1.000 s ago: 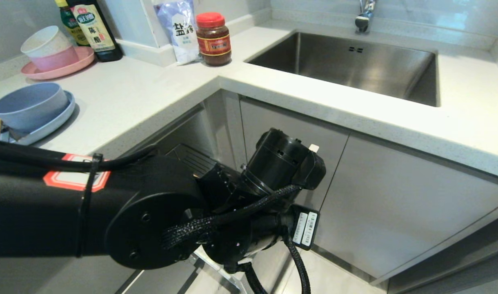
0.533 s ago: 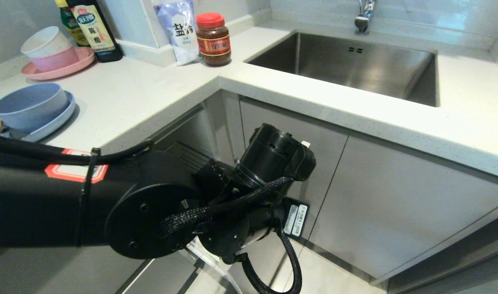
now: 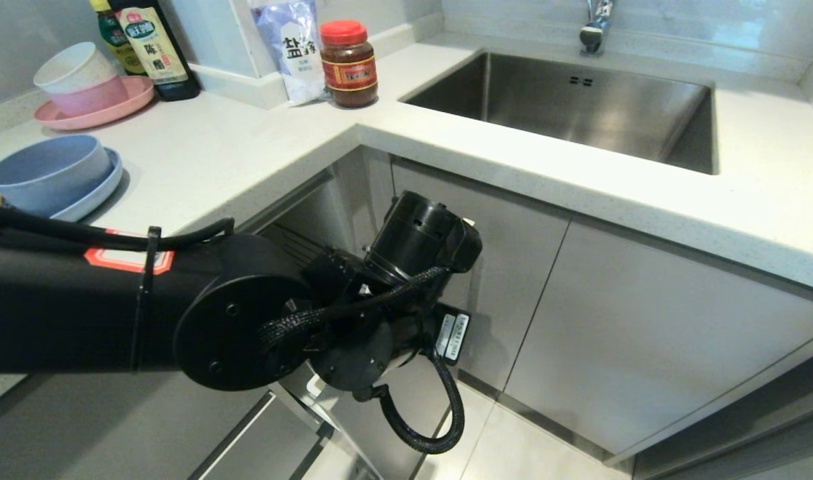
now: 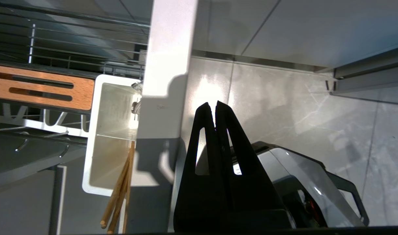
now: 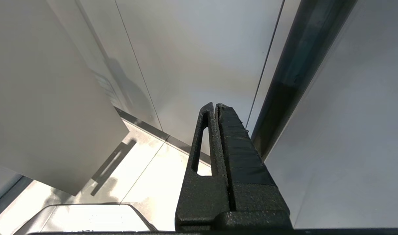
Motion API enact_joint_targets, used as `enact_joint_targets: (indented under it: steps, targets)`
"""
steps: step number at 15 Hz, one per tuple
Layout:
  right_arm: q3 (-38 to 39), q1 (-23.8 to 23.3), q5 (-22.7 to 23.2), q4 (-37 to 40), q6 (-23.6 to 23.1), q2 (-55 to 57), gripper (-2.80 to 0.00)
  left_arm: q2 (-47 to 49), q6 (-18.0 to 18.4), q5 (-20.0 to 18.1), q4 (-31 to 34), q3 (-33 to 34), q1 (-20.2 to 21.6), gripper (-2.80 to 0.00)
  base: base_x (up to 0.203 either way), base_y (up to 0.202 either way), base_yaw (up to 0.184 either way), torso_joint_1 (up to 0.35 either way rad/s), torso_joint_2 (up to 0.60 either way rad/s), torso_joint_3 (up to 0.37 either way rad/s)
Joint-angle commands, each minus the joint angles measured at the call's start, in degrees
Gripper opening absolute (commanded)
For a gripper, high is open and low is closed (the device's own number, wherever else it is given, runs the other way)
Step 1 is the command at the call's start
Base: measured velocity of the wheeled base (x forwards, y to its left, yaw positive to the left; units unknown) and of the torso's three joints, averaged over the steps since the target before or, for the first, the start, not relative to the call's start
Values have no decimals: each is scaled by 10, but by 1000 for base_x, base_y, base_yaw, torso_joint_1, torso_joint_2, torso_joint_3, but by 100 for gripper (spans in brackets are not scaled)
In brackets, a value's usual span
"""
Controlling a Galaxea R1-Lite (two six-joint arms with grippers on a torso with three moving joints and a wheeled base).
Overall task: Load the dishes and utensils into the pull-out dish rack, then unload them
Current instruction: Close the cupboard
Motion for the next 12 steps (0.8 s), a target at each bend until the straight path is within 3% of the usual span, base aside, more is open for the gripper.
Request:
enact_joint_targets:
  steps: [1, 5, 12]
  targets:
    - [1, 0, 0, 0, 0, -2, -280, -5, 11, 3, 0, 2, 15, -280, 0, 0, 0, 0, 0, 0]
    - [1, 0, 0, 0, 0, -2, -280, -7, 51, 30, 0, 14, 50, -280, 0, 0, 0, 0, 0, 0]
    - [1, 0, 0, 0, 0, -2, -280, -16, 111, 35, 0, 26, 118, -280, 0, 0, 0, 0, 0, 0]
